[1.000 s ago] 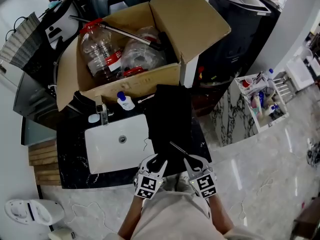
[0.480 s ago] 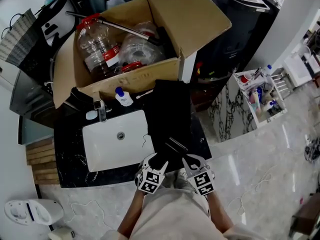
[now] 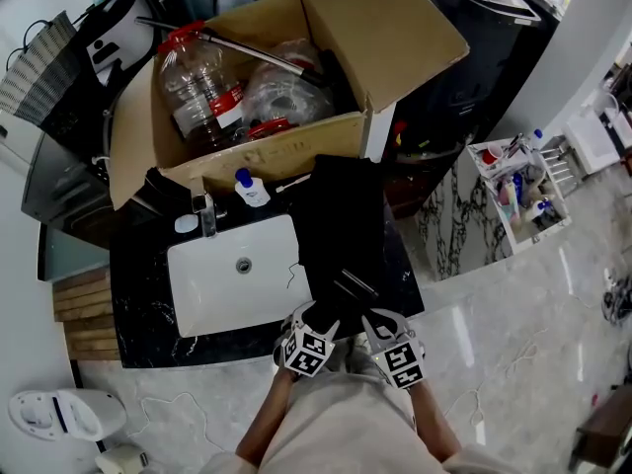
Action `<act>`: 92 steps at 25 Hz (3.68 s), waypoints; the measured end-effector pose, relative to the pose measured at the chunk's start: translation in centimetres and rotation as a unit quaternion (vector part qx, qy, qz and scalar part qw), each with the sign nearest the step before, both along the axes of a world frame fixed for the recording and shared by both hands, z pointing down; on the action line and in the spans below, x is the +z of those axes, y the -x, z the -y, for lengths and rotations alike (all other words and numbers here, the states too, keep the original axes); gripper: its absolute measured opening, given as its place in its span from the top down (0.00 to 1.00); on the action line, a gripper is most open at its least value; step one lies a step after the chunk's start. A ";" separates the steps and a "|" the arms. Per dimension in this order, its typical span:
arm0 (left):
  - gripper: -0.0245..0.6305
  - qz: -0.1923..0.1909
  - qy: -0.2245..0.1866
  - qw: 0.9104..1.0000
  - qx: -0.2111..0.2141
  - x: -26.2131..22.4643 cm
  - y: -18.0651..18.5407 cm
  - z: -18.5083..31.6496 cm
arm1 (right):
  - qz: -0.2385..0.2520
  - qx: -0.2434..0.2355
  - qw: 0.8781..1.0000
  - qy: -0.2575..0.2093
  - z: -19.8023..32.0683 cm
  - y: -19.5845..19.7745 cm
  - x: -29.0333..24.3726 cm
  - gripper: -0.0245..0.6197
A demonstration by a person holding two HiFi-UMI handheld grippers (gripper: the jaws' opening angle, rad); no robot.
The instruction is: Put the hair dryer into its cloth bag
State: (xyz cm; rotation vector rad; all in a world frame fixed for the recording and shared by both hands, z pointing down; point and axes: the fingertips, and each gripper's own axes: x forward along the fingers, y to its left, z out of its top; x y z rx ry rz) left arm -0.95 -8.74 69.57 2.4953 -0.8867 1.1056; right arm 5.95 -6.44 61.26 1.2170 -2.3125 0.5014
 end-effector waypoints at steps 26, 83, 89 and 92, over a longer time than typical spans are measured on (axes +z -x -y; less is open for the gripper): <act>0.68 0.017 0.043 0.997 0.055 0.7 0.4 -0.6 | -0.038 0.063 0.997 0.000 0.1 0.4 -0.6 0.93; 0.68 0.006 0.044 0.958 -0.284 -2.8 5.5 1.5 | -0.203 -0.289 0.935 -0.007 12.7 -0.9 9.5 0.88; 0.68 0.009 0.047 0.959 -0.278 -2.7 5.6 1.3 | -0.187 -0.274 0.943 0.001 13.2 -0.6 8.8 0.93; 0.68 0.009 0.047 0.961 -0.271 -2.6 5.8 1.2 | -0.126 -0.238 0.963 0.015 13.9 -0.6 6.9 0.94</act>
